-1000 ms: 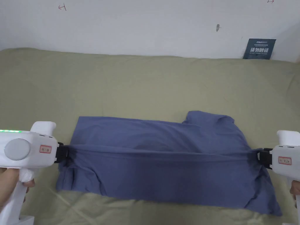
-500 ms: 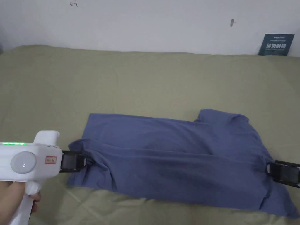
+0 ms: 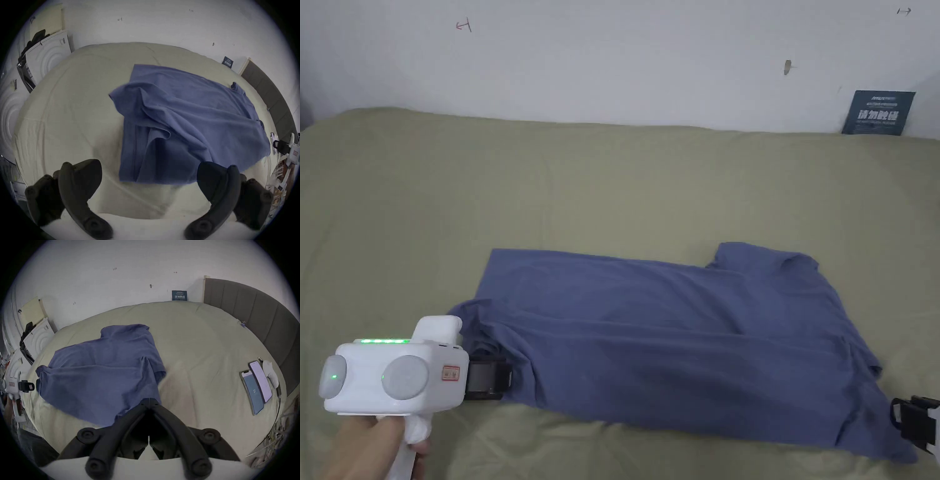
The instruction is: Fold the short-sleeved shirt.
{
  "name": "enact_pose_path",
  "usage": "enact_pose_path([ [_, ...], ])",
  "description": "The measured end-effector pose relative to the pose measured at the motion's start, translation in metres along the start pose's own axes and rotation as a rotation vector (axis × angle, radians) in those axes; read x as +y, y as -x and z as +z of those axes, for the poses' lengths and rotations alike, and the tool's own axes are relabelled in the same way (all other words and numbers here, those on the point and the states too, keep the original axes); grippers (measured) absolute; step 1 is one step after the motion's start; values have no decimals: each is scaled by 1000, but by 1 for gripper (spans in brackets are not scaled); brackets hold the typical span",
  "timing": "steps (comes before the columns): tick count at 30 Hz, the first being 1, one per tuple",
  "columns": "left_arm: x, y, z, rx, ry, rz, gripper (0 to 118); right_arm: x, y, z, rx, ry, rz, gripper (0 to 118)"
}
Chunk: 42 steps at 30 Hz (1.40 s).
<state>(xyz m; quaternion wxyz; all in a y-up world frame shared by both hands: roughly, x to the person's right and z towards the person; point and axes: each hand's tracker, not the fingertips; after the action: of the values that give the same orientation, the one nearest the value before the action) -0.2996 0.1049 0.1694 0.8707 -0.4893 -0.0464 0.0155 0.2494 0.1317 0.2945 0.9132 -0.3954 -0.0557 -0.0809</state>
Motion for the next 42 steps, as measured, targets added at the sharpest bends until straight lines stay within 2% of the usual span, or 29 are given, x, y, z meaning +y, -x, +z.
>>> enact_pose_path([
  [1, 0, -2, -5, 15, 6, -3, 114, -1, -1, -4, 0, 8, -2, 0],
  [3, 0, -5, -8, 41, 6, -21, 97, -2, -1, -8, 2, 13, -3, 0],
  [4, -1, -6, -6, 52, 0, -24, 97, -2, -1, -8, 4, 14, -3, 0],
  [5, -2, -6, -5, 62, -16, -34, 45, -3, -7, -14, 7, 18, -6, 0],
  [6, -4, -4, -5, 29, -54, -21, 11, -3, -8, -16, 8, 17, -4, 0],
  [8, -4, -6, 0, 27, -23, -15, 10, -2, -11, -17, 9, 15, 0, 0],
  [9, -5, -4, -1, 28, -29, -15, 10, -3, -8, -17, 7, 12, 5, 5],
  [10, -5, -3, -2, 27, -28, -14, 10, -3, -8, -18, 7, 15, 5, 44],
  [11, -2, -2, 1, 18, -28, 1, 10, -1, -9, -23, 7, 49, 14, 90],
  [12, -1, -2, 3, 11, -27, 18, 10, -2, -8, -30, 1, 85, 19, 118],
  [13, 0, -2, 3, 8, -26, 23, 10, -4, -7, -27, -4, -45, 32, 110],
  [15, 0, -3, 5, 7, -27, 14, 10, -8, -5, -39, -19, 74, 37, 108],
  [17, 0, -4, 5, 7, -25, 5, 10, -11, -7, -43, -21, 81, 23, 106],
  [18, 0, -5, 5, 6, -27, 5, 10, -11, -8, -42, -23, 93, 23, 99],
  [19, -1, -5, 6, 4, -28, 8, 10, -12, -8, -43, -12, 111, 22, 70],
  [20, -1, -5, 6, 2, -28, 11, 10, -13, -9, -45, -8, 120, 19, 34],
  [21, -1, -5, 6, -1, -29, 11, 10, -16, -8, -50, -5, 124, 15, 11],
  [23, -1, -5, 9, -5, -28, 8, 10, -18, -4, -48, 18, 111, 7, 8],
  [26, -2, -6, 20, -4, -40, -3, 10, -14, 2, -34, -10, 93, 46, 7],
  [32, -15, -1, 55, -8, -72, -4, 10, -13, -3, 3, 12, 65, 30, 7],
  [42, -116, 18, 119, -16, -39, 7, 10, -95, 1, 78, 48, 101, 48, 7],
])
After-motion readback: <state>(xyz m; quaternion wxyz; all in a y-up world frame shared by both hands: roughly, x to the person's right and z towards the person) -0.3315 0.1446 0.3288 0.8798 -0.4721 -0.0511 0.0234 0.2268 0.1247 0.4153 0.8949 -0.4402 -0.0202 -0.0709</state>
